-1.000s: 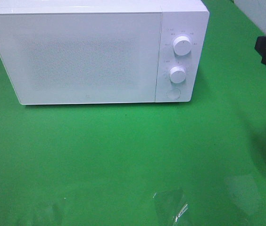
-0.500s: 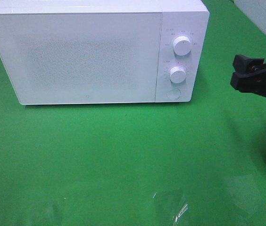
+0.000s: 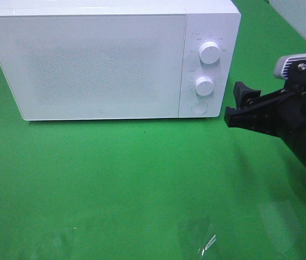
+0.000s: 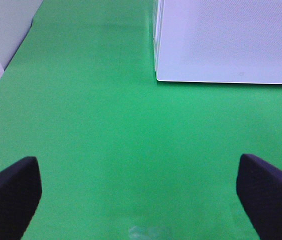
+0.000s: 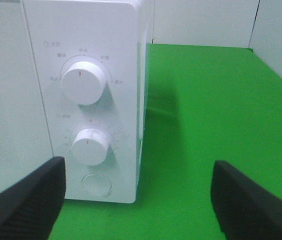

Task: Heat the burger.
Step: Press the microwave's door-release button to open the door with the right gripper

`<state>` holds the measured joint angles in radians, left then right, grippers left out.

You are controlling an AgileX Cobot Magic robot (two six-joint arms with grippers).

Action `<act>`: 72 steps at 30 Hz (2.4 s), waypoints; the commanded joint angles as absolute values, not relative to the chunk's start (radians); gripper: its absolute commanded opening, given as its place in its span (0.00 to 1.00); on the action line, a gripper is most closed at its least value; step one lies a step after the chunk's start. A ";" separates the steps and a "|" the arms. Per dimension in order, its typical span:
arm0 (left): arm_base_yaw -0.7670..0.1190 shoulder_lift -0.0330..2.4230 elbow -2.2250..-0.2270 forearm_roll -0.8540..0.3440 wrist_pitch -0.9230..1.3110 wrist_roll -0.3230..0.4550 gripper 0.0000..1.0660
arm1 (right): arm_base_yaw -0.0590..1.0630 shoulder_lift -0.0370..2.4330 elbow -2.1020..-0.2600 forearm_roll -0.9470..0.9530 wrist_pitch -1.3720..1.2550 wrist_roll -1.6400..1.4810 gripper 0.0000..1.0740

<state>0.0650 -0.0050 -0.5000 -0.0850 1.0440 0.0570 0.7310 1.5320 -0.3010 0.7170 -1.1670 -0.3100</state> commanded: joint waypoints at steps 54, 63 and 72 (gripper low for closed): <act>0.066 -0.025 -0.497 -0.092 1.036 0.053 0.92 | 0.853 1.735 -0.448 0.802 -1.150 1.042 0.16; 0.066 -0.025 -0.497 -0.092 1.036 0.053 0.92 | 0.853 1.735 -0.448 0.803 -1.041 1.229 0.00; 0.066 -0.025 -0.497 -0.092 1.036 0.053 0.92 | 0.813 1.737 -0.448 0.794 -0.972 1.285 0.00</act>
